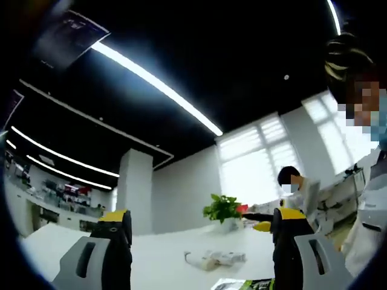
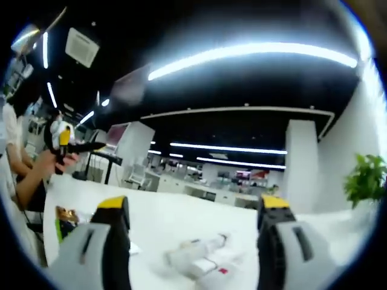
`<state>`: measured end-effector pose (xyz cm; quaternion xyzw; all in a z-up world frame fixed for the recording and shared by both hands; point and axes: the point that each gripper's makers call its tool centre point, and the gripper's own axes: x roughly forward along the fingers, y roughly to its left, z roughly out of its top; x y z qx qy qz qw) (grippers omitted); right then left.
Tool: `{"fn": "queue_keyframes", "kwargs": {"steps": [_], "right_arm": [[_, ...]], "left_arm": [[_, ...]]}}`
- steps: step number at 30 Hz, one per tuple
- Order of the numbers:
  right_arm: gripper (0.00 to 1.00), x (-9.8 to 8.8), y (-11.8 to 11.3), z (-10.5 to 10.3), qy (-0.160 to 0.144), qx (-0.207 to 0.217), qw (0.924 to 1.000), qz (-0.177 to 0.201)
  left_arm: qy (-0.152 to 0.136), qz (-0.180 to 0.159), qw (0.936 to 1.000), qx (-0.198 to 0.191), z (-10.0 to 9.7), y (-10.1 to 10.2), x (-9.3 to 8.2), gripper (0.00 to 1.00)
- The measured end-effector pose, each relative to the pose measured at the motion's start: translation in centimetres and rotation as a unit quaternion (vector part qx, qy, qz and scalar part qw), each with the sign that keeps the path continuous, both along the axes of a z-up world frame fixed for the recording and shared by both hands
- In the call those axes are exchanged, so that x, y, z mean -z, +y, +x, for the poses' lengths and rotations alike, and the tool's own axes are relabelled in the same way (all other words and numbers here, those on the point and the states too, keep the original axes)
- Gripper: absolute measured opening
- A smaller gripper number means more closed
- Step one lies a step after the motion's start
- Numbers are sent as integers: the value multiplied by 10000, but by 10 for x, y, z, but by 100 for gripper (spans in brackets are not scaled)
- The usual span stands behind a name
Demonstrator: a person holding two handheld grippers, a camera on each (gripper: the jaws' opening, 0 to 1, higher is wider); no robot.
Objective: Arrange the skincare products in the storage area until every visible bottle or jar stands upright without overlapping.
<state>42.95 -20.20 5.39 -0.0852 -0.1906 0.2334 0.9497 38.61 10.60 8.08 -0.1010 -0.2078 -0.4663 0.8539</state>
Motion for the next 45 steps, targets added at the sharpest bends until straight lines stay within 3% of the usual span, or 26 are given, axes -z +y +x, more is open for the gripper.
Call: {"fn": "queue_keyframes", "kwargs": {"steps": [5, 8, 10, 15, 21, 27, 36, 42, 45], "right_arm": [[86, -6, -19, -2, -45, -204, 9979, 613], [76, -6, -15, -5, -35, -576, 9956, 743], [70, -4, -11, -6, -30, -682, 9954, 671], [69, 5, -13, 5, 57, -566, 9966, 595], [73, 22, -12, 19, 454, -609, 9946, 705], [72, 21, -5, 17, 359, -637, 9959, 527], [72, 22, -9, 19, 420, -655, 9949, 637], [73, 22, -8, 19, 422, -644, 9952, 610], [75, 24, -9, 21, 455, -621, 9951, 617]], "left_arm": [[-112, 45, 9998, -156, 0, 1, -2, 99], [-237, 84, 9994, -253, -2, 2, -4, 94], [-292, 87, 9992, -275, -4, 2, -5, 92], [-304, 110, 9992, -252, -7, -1, -5, 91], [-398, 276, 9983, -313, -11, -7, -4, 89], [-538, 379, 9967, -478, -10, -13, -2, 89], [-246, 717, 9963, -397, -4, -35, 16, 86], [-460, 1150, 9910, -504, -7, -55, 24, 83], [-378, 804, 9959, -152, -16, -64, 18, 82]]}}
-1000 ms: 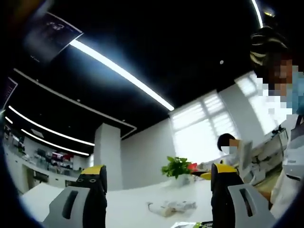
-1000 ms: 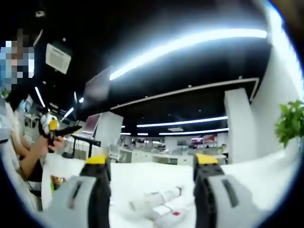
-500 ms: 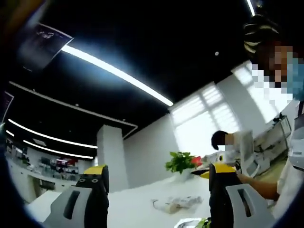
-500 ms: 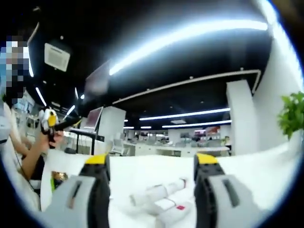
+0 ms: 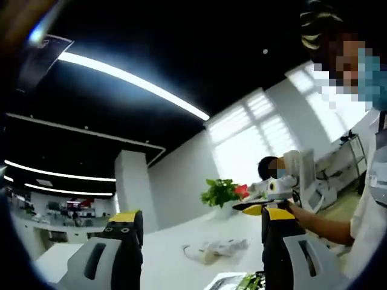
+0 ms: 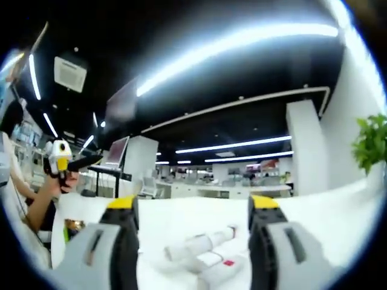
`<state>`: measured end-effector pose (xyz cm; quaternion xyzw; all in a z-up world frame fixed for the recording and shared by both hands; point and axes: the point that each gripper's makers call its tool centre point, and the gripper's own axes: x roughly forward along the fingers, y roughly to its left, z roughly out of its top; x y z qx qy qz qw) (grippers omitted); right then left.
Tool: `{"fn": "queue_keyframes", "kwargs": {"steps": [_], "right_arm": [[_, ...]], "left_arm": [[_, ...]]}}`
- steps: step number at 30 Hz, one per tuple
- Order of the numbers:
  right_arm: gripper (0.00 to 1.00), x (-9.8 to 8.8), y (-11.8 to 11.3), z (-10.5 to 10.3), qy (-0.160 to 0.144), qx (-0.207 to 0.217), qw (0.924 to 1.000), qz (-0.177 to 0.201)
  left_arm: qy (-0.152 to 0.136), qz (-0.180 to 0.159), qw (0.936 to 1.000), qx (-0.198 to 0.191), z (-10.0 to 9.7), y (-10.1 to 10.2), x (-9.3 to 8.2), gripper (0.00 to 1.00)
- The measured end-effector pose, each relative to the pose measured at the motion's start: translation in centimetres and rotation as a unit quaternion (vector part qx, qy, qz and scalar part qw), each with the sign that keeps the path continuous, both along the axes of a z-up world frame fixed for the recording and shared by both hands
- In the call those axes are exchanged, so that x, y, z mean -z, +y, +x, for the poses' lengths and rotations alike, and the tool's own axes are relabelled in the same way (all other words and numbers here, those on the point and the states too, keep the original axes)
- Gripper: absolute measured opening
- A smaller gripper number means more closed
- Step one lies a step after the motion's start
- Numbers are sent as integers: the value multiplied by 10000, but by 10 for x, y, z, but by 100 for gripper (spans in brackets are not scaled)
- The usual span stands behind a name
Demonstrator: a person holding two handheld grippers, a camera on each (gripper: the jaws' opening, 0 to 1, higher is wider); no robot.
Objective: Arrange the skincare products in the storage area until every visible bottle or jar stands upright without overlapping.
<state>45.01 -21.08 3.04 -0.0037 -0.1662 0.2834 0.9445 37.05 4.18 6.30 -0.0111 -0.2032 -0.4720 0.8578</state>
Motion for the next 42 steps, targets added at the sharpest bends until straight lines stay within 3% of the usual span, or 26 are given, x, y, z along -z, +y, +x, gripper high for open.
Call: {"fn": "queue_keyframes", "kwargs": {"steps": [4, 10, 14, 21, 26, 31, 37, 39, 42], "right_arm": [[75, 1, 1, 0, 18, 7, 10000, -7], [75, 2, 1, 0, 35, 3, 10000, -12], [75, 2, 2, 0, 32, 7, 10000, -32], [74, 3, 1, 0, 62, -2, 10000, -11], [74, 4, 1, 1, 80, 5, 10000, -28], [74, 4, -1, 2, 98, 38, 9999, 6], [75, 3, -2, 2, 88, 52, 9999, 17], [75, 3, -2, 2, 91, 56, 9999, 23], [75, 3, -3, 3, 99, 65, 9999, 51]], "left_arm": [[-29, 99, 9999, 139, -4, -9, -3, 82], [-337, 546, 9979, -51, -3, -26, -3, 82], [-596, 927, 9926, -513, 7, -29, -3, 82], [-662, 1169, 9899, -444, 10, -45, -6, 80], [-838, 1517, 9834, -541, 16, -57, -7, 80], [-1061, 1892, 9743, -608, 22, -73, -8, 80], [-1201, 2363, 9618, -690, 31, -91, 3, 81], [-1323, 2619, 9523, -837, 37, -93, 5, 79], [-1678, 3031, 9316, -1100, 46, -98, 7, 79]]}}
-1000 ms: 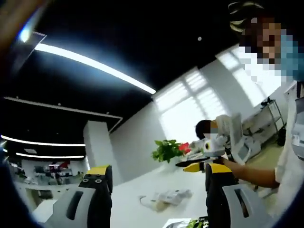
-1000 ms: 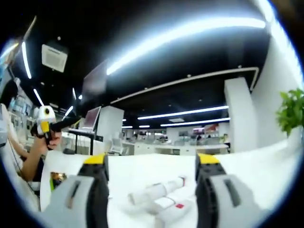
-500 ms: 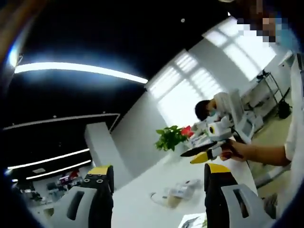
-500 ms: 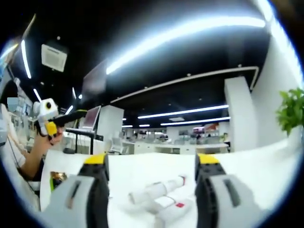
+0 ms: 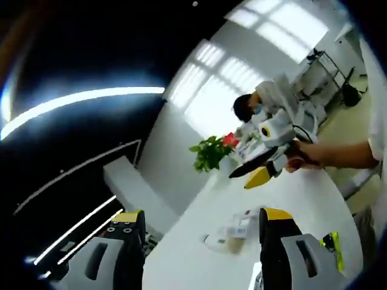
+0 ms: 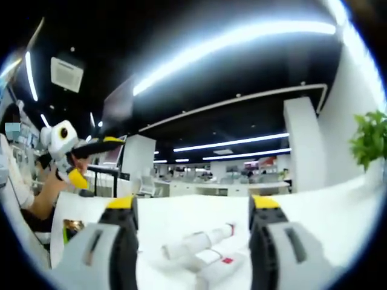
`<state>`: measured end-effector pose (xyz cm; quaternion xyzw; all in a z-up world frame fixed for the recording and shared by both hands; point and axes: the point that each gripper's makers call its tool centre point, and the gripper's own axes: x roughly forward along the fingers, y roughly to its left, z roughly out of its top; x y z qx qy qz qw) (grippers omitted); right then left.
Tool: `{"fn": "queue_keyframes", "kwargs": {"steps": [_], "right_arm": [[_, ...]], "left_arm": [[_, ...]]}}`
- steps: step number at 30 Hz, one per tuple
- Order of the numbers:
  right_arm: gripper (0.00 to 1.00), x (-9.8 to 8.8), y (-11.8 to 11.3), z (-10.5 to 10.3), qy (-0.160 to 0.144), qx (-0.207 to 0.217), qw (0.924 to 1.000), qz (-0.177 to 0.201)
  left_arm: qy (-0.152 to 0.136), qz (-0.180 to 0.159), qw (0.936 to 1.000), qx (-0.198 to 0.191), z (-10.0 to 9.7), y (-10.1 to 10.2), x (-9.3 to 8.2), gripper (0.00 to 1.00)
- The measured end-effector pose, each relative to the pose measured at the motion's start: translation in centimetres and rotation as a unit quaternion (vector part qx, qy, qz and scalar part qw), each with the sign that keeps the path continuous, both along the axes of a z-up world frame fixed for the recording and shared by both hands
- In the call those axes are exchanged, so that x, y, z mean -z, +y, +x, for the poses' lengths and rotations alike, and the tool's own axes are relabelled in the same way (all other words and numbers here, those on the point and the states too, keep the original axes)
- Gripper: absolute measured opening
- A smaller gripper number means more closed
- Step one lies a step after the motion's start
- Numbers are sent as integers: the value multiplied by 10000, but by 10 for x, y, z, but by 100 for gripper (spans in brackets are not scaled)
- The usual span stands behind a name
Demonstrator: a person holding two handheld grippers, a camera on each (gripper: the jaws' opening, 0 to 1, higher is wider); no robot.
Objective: Arrange the skincare products in the storage area until every visible bottle or jar stands upright without overlapping.
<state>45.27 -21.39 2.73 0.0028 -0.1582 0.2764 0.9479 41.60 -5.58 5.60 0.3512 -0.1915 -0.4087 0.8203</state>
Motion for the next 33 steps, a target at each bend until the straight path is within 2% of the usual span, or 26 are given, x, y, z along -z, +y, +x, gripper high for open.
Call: {"fn": "queue_keyframes", "kwargs": {"steps": [3, 5, 8, 15, 17, 20, 21, 24, 28, 30, 31, 33], "right_arm": [[75, 0, 0, 1, 15, -15, 10000, 10], [75, 0, 0, 1, 2, 40, 10000, -36], [75, -1, 0, 0, -37, 57, 10000, -51], [74, -1, -2, 1, -11, 23, 10000, 13], [73, -2, -2, 0, -47, 29, 10000, 1], [74, -1, -2, 0, -33, 41, 10000, 30], [74, -1, -2, 0, -20, 27, 10000, 41], [74, -1, -2, 0, -27, 14, 10000, 40], [74, -1, -2, -1, -20, 7, 10000, 61], [74, -1, -2, -1, -8, 6, 10000, 74], [74, -1, -2, -1, -5, 4, 10000, 75], [74, -1, -1, -1, -10, -1, 10000, 69]], "left_arm": [[-159, 266, 9995, -73, 4, -5, 4, 78], [-162, 327, 9992, -140, 9, -9, 7, 77], [-139, 596, 9980, -155, 17, -15, 18, 77], [-359, 1165, 9923, -222, 30, -24, 30, 77], [-501, 1463, 9873, -358, 35, -26, 37, 76], [-780, 1806, 9799, -347, 39, -33, 46, 74], [-796, 1879, 9782, -374, 40, -33, 50, 74], [-950, 2255, 9694, -174, 42, -41, 59, 74], [-1128, 2667, 9571, -53, 46, -49, 74, 63], [-1085, 2675, 9574, 0, 49, -53, 78, 61], [-976, 2678, 9585, 34, 52, -55, 81, 61], [-878, 2811, 9556, 92, 58, -56, 89, 61]]}}
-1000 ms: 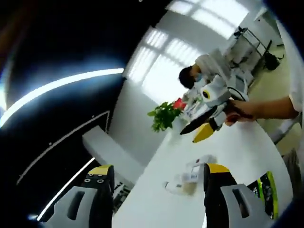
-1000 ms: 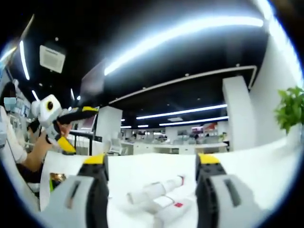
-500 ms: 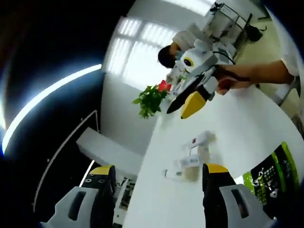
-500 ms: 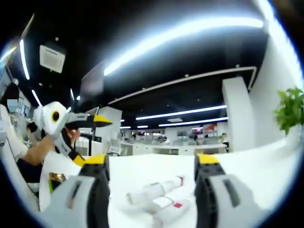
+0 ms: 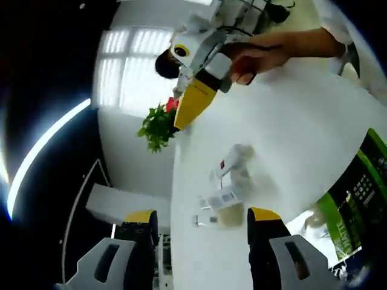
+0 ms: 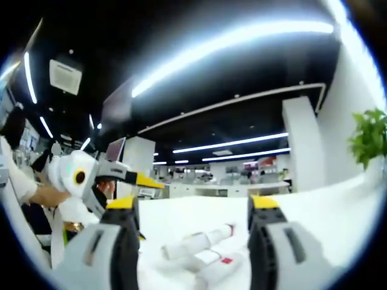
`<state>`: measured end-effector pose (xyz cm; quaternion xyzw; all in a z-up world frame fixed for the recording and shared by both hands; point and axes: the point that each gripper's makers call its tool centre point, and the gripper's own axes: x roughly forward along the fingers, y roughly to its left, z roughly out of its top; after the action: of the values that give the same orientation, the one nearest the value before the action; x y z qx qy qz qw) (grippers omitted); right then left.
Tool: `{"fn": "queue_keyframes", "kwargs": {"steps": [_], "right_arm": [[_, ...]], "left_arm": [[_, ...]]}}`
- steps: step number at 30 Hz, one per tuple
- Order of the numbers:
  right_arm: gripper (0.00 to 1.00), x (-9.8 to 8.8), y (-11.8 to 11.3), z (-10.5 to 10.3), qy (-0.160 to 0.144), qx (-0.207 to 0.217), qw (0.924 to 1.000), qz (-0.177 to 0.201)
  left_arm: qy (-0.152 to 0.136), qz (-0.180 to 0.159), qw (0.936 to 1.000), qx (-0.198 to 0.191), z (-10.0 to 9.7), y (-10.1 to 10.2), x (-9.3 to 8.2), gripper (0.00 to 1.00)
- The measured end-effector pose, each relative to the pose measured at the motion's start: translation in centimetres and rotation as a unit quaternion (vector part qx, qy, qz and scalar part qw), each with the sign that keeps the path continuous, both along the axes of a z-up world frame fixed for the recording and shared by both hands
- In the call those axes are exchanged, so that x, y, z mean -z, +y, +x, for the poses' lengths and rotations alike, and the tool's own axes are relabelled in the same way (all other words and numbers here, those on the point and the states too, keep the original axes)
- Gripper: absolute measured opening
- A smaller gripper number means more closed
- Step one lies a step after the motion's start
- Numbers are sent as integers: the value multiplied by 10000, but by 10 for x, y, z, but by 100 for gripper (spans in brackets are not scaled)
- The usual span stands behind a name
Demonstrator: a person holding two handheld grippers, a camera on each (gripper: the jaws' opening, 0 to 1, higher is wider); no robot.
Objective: Arrange the skincare products in the storage area until every visible bottle or jar stands upright without overlapping.
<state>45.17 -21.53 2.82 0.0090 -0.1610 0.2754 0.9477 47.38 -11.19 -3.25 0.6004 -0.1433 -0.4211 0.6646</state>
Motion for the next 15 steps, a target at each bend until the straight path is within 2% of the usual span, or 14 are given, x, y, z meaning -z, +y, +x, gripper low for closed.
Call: {"fn": "queue_keyframes", "kwargs": {"steps": [3, 6, 10, 12, 15], "right_arm": [[73, 0, 0, 0, 3, -10, 10000, -4], [73, 1, 0, 0, 17, -19, 10000, 9], [73, 0, 0, 0, 14, -32, 10000, 20], [73, 0, 1, 0, 17, -43, 10000, 21], [73, 2, 2, 1, 60, -72, 10000, 7]], "left_arm": [[-134, 221, 9997, -7, 10, -1, 5, 61], [-80, 288, 9995, 25, 16, -5, 10, 61], [-96, 473, 9988, 106, 19, -8, 16, 51], [-121, 522, 9985, 125, 21, -9, 17, 51], [-131, 787, 9964, 303, 20, -14, 23, 51]]}}
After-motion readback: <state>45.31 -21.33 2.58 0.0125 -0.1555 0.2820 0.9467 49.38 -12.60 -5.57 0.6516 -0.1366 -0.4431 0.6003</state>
